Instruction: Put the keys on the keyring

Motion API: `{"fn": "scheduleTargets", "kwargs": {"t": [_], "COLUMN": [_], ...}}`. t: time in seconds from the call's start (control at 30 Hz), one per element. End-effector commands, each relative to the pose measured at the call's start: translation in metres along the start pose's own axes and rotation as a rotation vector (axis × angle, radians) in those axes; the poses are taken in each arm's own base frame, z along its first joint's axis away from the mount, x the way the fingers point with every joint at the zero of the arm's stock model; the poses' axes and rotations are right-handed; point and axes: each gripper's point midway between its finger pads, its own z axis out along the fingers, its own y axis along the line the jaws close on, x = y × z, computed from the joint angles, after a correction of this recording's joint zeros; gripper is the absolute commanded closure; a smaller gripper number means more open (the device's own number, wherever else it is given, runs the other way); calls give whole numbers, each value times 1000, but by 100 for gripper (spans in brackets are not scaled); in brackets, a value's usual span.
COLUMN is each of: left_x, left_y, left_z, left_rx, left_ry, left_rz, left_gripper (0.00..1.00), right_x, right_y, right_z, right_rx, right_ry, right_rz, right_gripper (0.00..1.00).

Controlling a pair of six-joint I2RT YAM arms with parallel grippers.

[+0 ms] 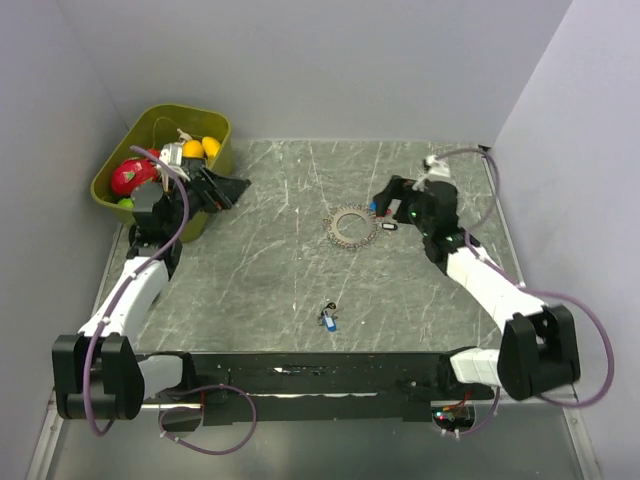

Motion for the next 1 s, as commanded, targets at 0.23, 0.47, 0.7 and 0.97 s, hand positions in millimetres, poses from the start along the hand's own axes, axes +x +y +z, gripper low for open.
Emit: {"fn": "scheduleTargets", "kwargs": {"t": [0.23, 0.47, 0.7, 0.97], "left_x": [-36, -9, 16, 29], "left_y": [-22, -39, -48, -49], "left_z": [27, 67, 83, 91], "left_rx": [55, -277, -298, -261], "left_ry": [2, 154, 230, 265], "left_rz": [-77, 79, 131, 119], "left_gripper": [4, 4, 4, 4], "right_x": [22, 89, 129, 174], "right_y": [58, 44, 60, 83], "right_z": [64, 113, 124, 108], "right_rx": [-24, 88, 59, -17], "right_ry": [250, 573, 704, 805], "right_rz": [-178, -200, -208, -224], "right_gripper": [0, 0, 0, 3]}}
